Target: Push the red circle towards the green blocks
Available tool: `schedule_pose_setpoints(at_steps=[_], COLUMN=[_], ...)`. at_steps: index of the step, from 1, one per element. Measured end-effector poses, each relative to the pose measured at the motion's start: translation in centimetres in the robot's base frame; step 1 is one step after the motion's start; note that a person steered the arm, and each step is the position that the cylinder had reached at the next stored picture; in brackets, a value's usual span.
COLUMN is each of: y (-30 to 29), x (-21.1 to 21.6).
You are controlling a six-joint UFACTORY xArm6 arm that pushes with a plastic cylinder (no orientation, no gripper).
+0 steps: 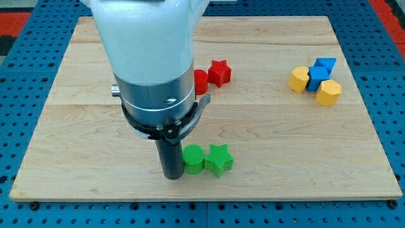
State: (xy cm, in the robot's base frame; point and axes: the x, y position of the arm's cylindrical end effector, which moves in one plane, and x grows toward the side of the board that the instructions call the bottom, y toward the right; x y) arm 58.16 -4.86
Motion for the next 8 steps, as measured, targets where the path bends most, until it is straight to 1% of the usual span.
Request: schedule_pose_setpoints(at_steps=[1, 2, 3, 5, 6, 7, 8], y=[0.1, -2.2, -6.2, -6.4, -3.9, 2.7, 4.3], x=[0.0, -0.7, -5.6, -19.0, -23.3, -24.3, -22.2])
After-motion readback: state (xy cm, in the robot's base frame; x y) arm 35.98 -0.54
